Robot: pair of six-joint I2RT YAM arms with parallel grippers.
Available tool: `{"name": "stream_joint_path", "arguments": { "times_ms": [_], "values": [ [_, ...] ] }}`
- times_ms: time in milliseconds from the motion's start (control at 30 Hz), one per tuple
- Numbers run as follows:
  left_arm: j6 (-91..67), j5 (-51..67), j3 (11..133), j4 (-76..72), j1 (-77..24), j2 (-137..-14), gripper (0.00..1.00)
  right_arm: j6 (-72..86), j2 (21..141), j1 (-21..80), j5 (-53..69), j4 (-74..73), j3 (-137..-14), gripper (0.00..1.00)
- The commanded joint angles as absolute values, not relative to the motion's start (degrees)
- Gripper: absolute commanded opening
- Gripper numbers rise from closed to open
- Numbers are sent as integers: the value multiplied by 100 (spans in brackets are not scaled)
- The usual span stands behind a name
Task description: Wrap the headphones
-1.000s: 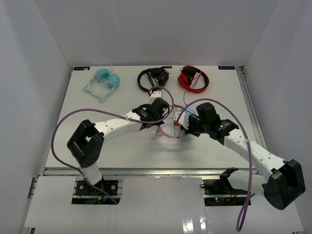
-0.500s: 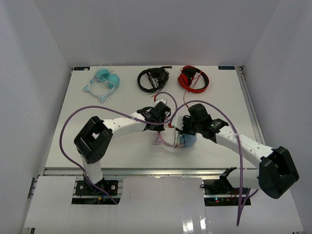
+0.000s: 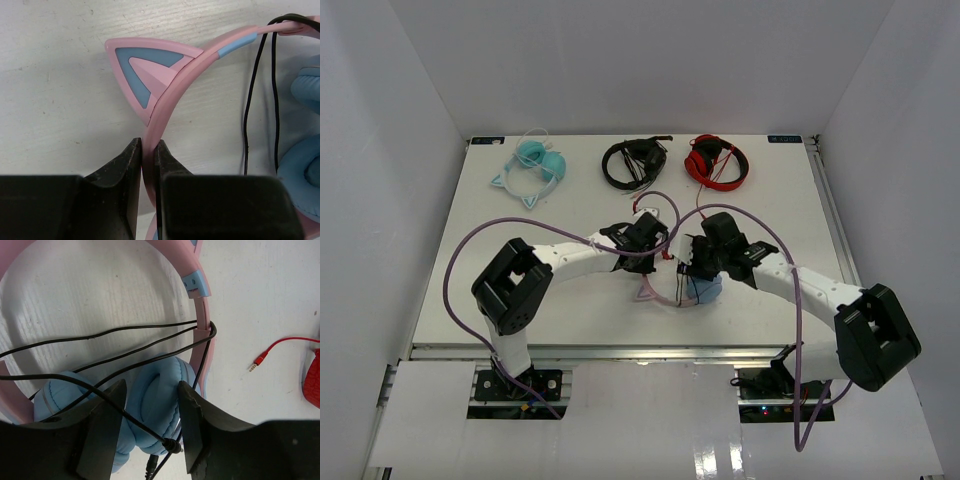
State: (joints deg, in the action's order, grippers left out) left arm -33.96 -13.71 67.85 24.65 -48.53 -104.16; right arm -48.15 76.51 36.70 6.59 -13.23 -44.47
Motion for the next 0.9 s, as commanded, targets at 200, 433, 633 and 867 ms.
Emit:
{"name": "stream_joint_path", "arguments": {
  "times_ms": [200, 433, 633, 867],
  "values": [
    [-3586, -1305, 6644, 2338, -4886, -10164, 14, -4372, 7378, 3264, 977, -1200, -4865, 66],
    [-3621, -1274, 6560, 2343, -4829, -10052, 31, -4049, 7330, 2961, 1492, -1374, -5111, 73],
    [-3530, -1222, 6572, 2392, -4801, -9933, 51, -3884, 7357, 2741, 2108, -1600, -5316, 76],
    [-3390, -1062, 6653, 2434, -4781, -9770, 73, -3698, 7290, 2445, 2701, -1887, -5595, 77]
  ]
}}
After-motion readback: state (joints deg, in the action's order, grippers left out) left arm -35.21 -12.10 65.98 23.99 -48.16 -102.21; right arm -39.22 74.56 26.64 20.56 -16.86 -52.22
